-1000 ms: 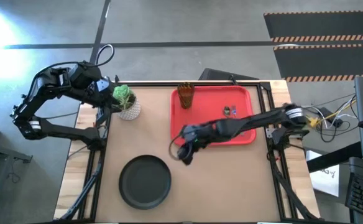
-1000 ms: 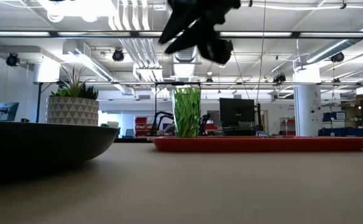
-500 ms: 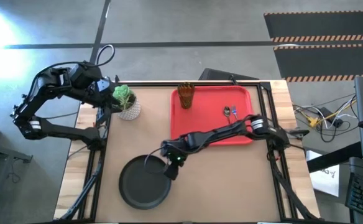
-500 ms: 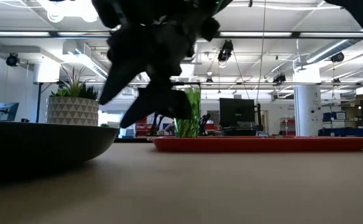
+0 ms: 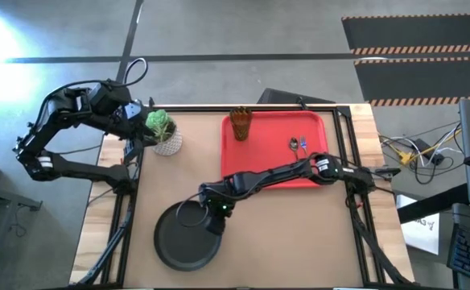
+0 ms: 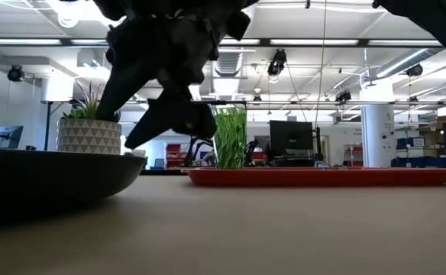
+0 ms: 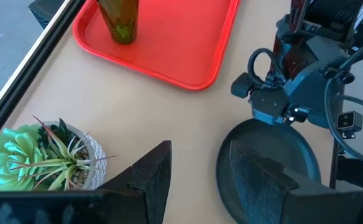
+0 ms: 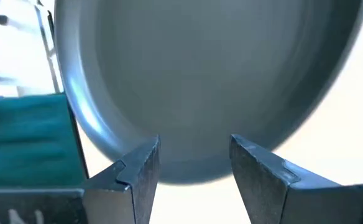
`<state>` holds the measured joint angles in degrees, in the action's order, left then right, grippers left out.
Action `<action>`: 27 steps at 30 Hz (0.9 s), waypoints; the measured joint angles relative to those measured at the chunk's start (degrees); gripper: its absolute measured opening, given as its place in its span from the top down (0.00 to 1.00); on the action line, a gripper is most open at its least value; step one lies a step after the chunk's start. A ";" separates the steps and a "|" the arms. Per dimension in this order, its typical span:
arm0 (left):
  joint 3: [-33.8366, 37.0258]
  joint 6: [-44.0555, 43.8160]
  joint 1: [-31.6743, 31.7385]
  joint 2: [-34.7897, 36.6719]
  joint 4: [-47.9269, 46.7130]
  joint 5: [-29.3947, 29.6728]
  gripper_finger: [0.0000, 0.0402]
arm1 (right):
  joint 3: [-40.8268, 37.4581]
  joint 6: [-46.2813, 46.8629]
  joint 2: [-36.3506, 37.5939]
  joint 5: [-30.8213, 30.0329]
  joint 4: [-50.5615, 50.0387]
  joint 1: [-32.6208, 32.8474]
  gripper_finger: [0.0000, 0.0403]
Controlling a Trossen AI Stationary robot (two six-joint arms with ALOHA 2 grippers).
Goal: Pick and place plate/cup/fork/spoon on tray
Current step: Put the black plate into the red tray
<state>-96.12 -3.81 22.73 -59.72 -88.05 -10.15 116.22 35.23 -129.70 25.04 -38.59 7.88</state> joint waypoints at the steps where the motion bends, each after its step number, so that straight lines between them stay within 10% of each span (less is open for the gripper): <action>1: 0.00 0.00 0.01 0.00 -0.02 -0.01 0.63 | 0.60 -0.37 0.15 -0.14 -1.41 0.00 0.55; 27: 0.00 0.00 -0.01 -0.13 0.02 0.02 0.63 | 1.25 -0.66 -4.78 -4.09 -4.72 0.09 0.55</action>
<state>-96.12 -3.81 22.72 -59.86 -88.03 -10.13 117.47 34.57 -134.48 20.96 -43.31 7.97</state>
